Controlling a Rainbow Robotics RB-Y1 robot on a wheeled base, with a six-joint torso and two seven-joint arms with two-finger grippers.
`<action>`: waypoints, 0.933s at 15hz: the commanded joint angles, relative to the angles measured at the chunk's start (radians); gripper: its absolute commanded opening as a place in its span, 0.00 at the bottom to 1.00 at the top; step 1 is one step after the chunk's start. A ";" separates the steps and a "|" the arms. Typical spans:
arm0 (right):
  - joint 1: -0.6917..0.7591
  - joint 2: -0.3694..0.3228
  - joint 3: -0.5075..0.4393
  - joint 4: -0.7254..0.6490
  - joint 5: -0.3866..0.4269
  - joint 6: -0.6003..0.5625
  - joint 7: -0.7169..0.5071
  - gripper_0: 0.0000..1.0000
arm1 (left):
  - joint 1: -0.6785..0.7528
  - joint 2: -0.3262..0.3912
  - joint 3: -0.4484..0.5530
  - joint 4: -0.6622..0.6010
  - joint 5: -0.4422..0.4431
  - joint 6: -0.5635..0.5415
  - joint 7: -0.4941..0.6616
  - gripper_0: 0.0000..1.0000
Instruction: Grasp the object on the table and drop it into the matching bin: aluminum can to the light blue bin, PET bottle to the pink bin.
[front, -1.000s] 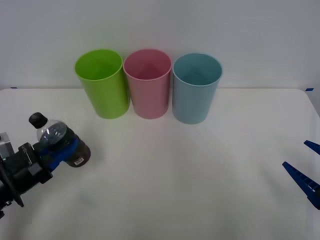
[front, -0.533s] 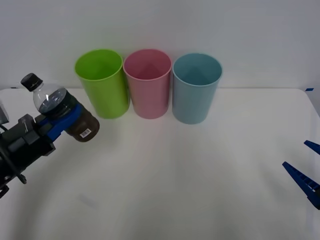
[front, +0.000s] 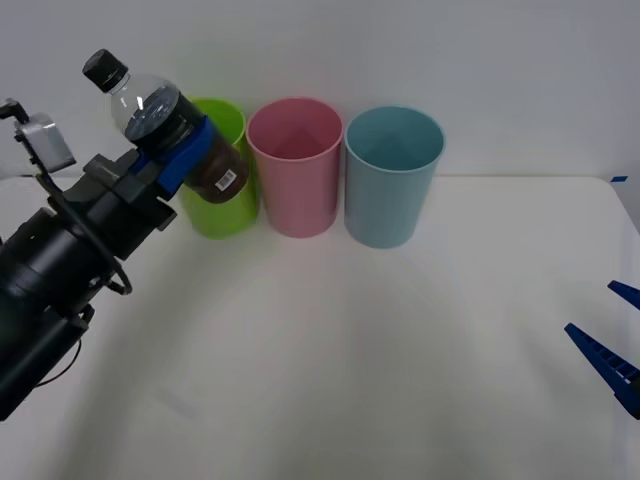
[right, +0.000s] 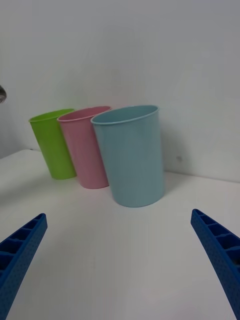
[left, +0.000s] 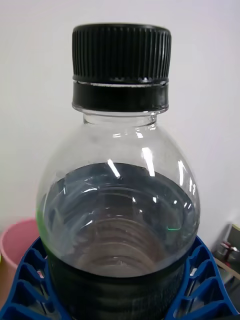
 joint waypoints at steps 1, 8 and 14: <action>0.000 0.000 0.000 0.000 0.000 0.000 0.000 1.00 | -0.085 0.000 -0.082 0.019 -0.055 0.138 0.003 0.00; 0.000 0.000 0.000 0.000 0.000 0.000 0.000 1.00 | -0.341 -0.124 -0.120 0.262 -0.233 0.215 -0.035 0.00; 0.000 0.000 0.000 0.000 0.000 0.000 0.000 1.00 | -0.555 -0.201 -0.120 0.501 -0.373 0.256 -0.072 0.00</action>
